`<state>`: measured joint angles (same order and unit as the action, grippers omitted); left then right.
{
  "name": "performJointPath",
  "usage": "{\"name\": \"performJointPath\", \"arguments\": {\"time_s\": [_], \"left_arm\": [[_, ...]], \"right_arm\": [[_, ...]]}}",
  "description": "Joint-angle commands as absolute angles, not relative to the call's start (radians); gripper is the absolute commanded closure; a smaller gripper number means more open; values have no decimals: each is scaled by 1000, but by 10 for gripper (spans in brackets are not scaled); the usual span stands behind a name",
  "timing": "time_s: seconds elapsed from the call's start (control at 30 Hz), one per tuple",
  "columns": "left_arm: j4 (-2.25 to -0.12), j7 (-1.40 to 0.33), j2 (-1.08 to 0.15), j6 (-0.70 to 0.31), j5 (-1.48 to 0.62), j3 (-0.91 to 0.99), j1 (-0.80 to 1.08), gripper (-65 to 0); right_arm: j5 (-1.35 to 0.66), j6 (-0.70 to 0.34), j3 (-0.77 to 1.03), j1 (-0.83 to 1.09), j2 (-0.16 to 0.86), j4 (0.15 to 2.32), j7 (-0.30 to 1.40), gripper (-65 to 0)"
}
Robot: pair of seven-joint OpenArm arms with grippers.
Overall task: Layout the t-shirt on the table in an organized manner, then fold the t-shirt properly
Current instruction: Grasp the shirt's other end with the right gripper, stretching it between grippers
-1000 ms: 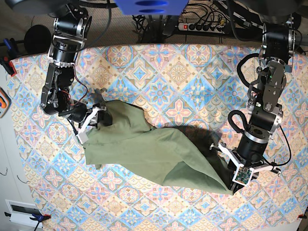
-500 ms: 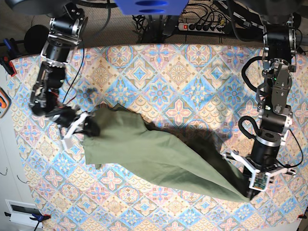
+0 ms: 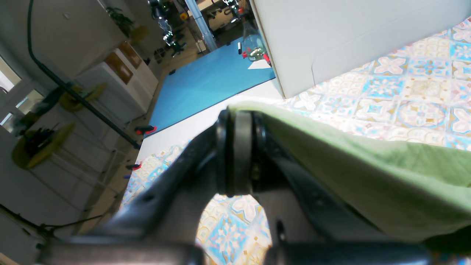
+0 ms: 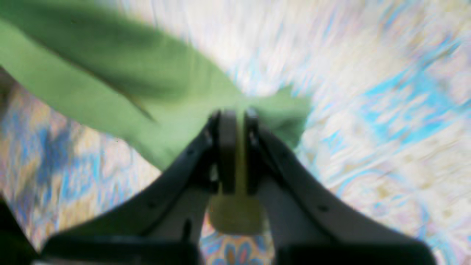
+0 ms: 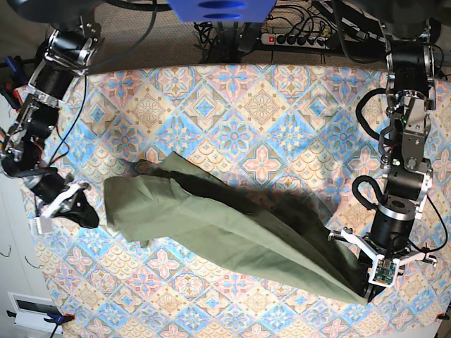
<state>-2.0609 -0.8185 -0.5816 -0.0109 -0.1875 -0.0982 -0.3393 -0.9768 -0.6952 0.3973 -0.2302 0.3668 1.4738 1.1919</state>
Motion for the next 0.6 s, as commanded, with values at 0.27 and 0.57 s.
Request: {"name": "performJointPath", "arguments": {"time_s": [0.27, 0.57], "left_arm": [[-2075, -788, -588, 1, -176, -90, -427, 0], [-2077, -786, -587, 1, -179, -96, -386, 0]], "right_arm": [[-1020, -698, 386, -300, 472, 1486, 1182, -38], [-1012, -698, 274, -237, 398, 1484, 1171, -266]]}}
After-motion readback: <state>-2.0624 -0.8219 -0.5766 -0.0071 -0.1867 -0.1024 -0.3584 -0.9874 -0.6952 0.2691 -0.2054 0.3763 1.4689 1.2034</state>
